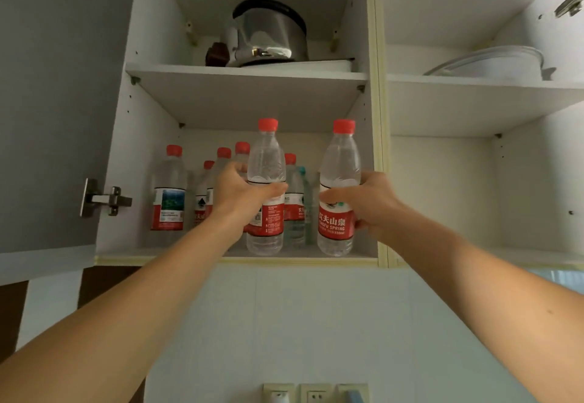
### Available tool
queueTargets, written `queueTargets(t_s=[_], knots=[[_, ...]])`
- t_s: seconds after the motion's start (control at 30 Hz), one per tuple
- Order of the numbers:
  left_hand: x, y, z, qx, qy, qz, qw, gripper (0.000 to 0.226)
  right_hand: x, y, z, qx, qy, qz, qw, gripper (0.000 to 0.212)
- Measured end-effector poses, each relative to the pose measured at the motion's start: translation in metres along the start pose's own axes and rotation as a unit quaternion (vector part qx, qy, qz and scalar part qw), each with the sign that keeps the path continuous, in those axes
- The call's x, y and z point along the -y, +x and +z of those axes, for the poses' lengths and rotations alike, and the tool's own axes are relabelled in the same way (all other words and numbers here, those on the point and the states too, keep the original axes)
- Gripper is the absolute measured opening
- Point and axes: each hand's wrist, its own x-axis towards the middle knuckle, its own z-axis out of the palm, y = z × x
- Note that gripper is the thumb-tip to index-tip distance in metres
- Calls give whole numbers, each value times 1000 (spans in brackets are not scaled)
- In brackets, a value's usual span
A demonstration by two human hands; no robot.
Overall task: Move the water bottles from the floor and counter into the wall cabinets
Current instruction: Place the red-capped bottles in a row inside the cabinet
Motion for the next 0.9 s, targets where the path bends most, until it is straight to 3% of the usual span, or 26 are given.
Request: queueTargets(t_s=[0.1,0.27,0.47,0.63,0.73,0.9], knots=[[17,8,4,1,7,6,1000,67,-4,8,10,-17,-32,-15,999,44],[30,18,3,46,95,71,992,58,-10,24,28,-39,-135,-48,989,80],[30,36,3,85,192,91,973,56,-25,33,37,-89,-202,-38,975,73],[36,34,21,50,251,116,960,53,-37,28,44,-93,-275,-63,955,77],[39,34,33,64,242,102,963,55,-41,24,43,-80,-288,-56,953,89],[54,33,47,91,135,39,986,68,-52,21,47,-76,-308,-41,948,97]])
